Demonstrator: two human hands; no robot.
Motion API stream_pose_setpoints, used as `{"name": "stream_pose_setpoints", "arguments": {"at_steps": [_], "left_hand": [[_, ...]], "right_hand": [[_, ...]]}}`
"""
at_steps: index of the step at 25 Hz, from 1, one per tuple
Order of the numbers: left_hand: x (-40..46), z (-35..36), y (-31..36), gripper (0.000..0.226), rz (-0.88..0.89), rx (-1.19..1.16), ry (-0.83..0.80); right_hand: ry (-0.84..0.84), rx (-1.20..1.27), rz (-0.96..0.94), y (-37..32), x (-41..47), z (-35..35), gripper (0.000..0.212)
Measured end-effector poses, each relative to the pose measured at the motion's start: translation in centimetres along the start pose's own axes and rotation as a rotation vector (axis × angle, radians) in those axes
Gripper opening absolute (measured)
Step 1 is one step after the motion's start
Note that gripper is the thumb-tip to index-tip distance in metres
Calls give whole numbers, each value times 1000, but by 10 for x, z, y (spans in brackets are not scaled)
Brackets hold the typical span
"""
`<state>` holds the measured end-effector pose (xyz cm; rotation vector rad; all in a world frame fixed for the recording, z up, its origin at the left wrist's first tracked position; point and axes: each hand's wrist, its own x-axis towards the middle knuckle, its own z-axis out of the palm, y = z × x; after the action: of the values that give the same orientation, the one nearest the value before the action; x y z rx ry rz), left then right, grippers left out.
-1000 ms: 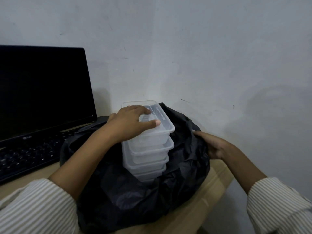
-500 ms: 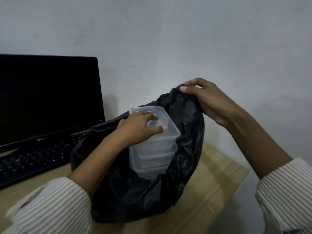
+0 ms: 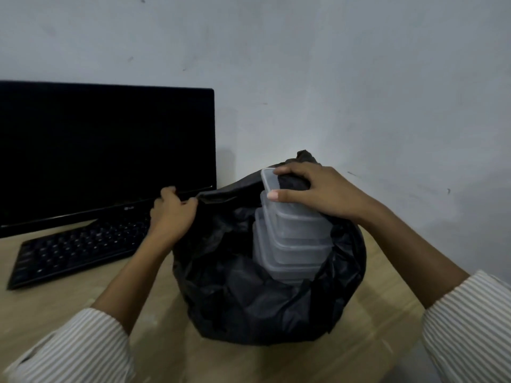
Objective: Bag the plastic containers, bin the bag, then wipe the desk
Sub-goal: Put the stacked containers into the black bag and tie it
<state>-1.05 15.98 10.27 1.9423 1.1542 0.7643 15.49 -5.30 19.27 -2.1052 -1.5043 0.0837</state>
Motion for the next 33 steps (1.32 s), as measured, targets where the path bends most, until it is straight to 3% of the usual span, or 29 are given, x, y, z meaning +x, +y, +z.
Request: {"name": "stream_pose_setpoints", "arguments": {"at_steps": [2, 3, 7, 12, 17, 22, 24, 28, 33], "left_hand": [[-8, -7, -35, 74, -252, 44, -225], [-13, -7, -46, 71, -303, -12, -290], [-22, -11, -40, 30, -315, -267, -302], [-24, -39, -1, 34, -315, -484, -485], [-29, -69, 53, 28, -122, -505, -441], [-42, -91, 118, 14, 219, -662, -210], [-47, -79, 130, 4, 314, -596, -232], [-52, -18, 122, 19, 393, -270, -422], [-55, 22, 116, 43, 598, 214, -412]], "right_hand": [[-15, -27, 18, -3, 3, 5, 66], [-14, -35, 21, -4, 5, 8, 69], [-7, -52, 13, -6, 8, 15, 72], [-15, -15, 29, -8, 8, 15, 70], [-19, -22, 26, -11, 9, 17, 71], [-20, 33, 30, -15, 6, 18, 81], [-19, 37, 30, -13, 7, 17, 77], [109, 283, 116, -2, 9, 10, 43], [197, 482, 161, 10, 2, -7, 35]]}}
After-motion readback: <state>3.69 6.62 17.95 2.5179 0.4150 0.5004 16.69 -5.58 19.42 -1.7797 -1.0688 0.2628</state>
